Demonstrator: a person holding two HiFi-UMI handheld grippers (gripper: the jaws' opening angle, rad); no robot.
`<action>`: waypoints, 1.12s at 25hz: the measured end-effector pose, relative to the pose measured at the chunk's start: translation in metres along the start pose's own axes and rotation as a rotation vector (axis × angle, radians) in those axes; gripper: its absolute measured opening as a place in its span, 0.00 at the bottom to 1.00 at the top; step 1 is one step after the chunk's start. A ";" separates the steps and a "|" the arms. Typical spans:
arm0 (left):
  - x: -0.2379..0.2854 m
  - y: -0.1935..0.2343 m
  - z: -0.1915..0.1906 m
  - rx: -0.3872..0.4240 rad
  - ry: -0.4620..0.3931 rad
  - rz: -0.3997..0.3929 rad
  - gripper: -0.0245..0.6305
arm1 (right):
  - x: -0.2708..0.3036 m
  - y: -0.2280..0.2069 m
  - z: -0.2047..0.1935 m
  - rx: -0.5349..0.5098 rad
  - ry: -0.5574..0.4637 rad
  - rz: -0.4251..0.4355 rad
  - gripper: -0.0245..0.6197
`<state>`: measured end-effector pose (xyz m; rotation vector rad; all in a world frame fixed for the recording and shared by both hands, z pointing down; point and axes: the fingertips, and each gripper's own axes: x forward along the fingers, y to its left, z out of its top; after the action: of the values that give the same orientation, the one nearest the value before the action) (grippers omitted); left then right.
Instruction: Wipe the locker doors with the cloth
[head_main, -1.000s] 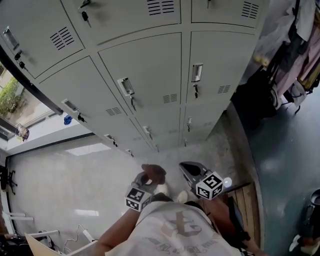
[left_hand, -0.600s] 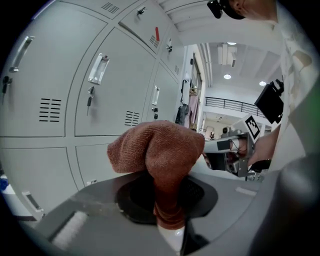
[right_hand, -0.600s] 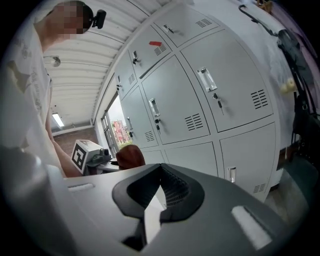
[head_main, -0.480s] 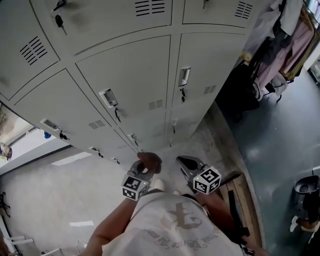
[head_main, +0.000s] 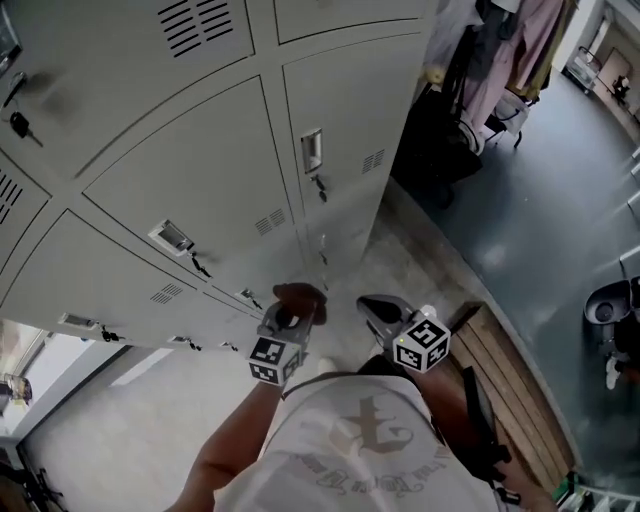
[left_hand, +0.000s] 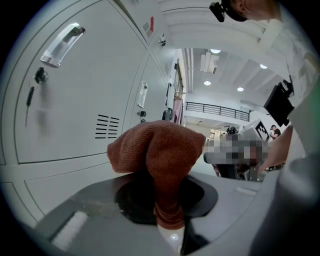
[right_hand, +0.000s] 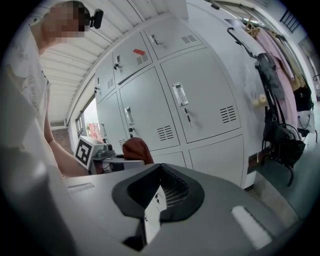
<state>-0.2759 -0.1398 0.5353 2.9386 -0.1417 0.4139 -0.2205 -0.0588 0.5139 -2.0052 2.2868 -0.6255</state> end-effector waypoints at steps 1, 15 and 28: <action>0.007 0.002 0.003 0.007 0.004 -0.002 0.16 | -0.001 -0.004 0.001 0.001 -0.005 -0.008 0.05; 0.110 0.069 0.035 -0.007 0.110 0.192 0.17 | 0.006 -0.065 0.028 0.026 -0.038 0.042 0.05; 0.143 0.113 0.033 -0.095 0.170 0.386 0.16 | 0.018 -0.112 0.062 0.062 -0.057 0.132 0.05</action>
<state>-0.1441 -0.2667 0.5619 2.7609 -0.6900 0.6855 -0.0998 -0.1019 0.4974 -1.8032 2.3138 -0.6126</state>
